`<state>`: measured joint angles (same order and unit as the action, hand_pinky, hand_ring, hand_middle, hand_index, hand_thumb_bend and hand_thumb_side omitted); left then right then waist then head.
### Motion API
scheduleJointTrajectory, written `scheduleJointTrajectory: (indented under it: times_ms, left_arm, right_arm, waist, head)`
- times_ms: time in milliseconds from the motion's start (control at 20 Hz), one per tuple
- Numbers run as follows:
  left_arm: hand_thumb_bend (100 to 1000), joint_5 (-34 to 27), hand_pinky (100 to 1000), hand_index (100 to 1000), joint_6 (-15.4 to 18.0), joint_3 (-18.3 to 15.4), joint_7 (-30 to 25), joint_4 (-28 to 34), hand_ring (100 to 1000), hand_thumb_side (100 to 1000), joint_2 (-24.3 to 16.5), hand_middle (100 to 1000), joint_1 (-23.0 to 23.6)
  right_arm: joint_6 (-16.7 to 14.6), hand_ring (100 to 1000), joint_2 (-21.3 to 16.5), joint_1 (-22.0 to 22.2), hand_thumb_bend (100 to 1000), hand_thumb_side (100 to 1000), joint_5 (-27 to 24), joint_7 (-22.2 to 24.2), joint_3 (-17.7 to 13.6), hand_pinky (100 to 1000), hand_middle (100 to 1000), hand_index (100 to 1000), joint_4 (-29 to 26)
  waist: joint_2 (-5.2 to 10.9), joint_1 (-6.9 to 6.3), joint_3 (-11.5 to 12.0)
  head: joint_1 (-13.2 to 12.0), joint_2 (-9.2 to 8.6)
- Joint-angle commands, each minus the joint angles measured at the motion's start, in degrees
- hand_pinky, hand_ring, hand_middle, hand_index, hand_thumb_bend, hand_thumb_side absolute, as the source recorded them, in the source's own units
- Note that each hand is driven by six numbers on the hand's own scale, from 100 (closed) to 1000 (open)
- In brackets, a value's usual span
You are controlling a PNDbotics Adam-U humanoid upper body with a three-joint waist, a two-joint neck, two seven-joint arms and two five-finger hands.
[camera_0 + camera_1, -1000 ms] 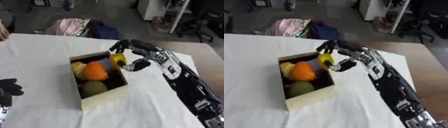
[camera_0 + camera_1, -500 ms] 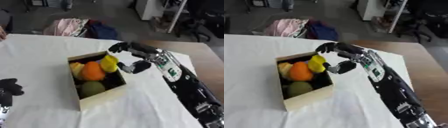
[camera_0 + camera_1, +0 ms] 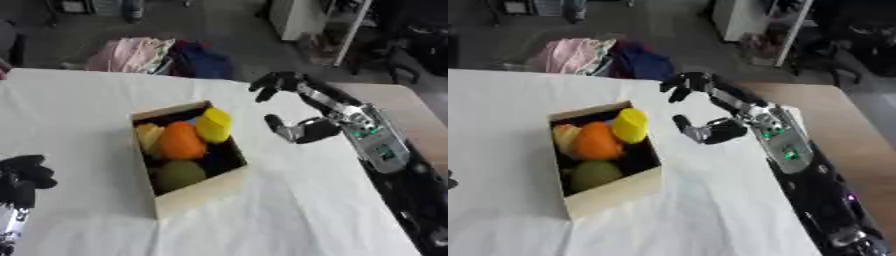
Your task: Pick up objects on the table and place them in the box.
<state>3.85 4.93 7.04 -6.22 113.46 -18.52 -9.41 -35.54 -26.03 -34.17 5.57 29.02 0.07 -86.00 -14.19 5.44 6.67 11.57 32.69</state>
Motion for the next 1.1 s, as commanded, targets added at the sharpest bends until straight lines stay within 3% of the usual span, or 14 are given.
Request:
scheduleJointTrajectory:
  times_ms: [50,100,250,550,800,1100]
  left_arm:
    - [100,0.36,697,797,-0.38,-0.77,0.28,1.13,631,562,0.08,609,-0.01]
    - [100,0.41,697,797,-0.43,-0.83,0.35,1.13,632,563,0.11,610,0.06]
    - [100,0.53,696,796,-0.52,-0.99,0.51,1.13,633,563,0.17,612,0.26]
    - [100,0.71,697,797,-0.76,-1.15,0.64,1.13,639,569,0.5,617,1.0]
    - [100,0.73,698,800,-1.04,-1.09,0.49,1.13,644,572,1.07,621,1.71]
    - [100,1.06,698,801,-1.11,-1.11,0.51,1.13,649,575,1.68,627,2.41]
  right_arm:
    - [4.13,610,1.1,3.06,100,424,-7.54,-1.72,-3.16,630,718,873,-8.31]
    - [5.99,571,2.37,5.17,100,460,-9.69,-2.58,-3.97,601,670,855,-10.42]
    - [11.26,560,5.91,11.67,100,480,-14.9,-3.87,-5.55,591,656,850,-16.12]
    - [18.48,547,13.78,23.99,100,559,-17.05,-4.03,-8.35,577,632,836,-21.99]
    - [21.11,536,16.65,30.17,100,600,-15.76,-4.88,-8.9,570,616,830,-23.49]
    - [21.55,531,17.45,32.48,100,607,-14.62,-5.62,-9.09,568,601,827,-23.59]
  waist:
    - [1.79,-0.43,-0.34]
    - [1.81,-0.41,-0.62]
    - [1.87,-0.35,-1.29]
    - [2.3,-0.41,-2.52]
    - [2.98,-0.76,-3.33]
    - [3.11,-1.24,-3.84]
  head:
    - [-0.95,0.35]
    - [-1.47,0.54]
    - [-2.65,0.88]
    - [-5.0,3.09]
    - [-7.04,5.31]
    - [-9.32,6.81]
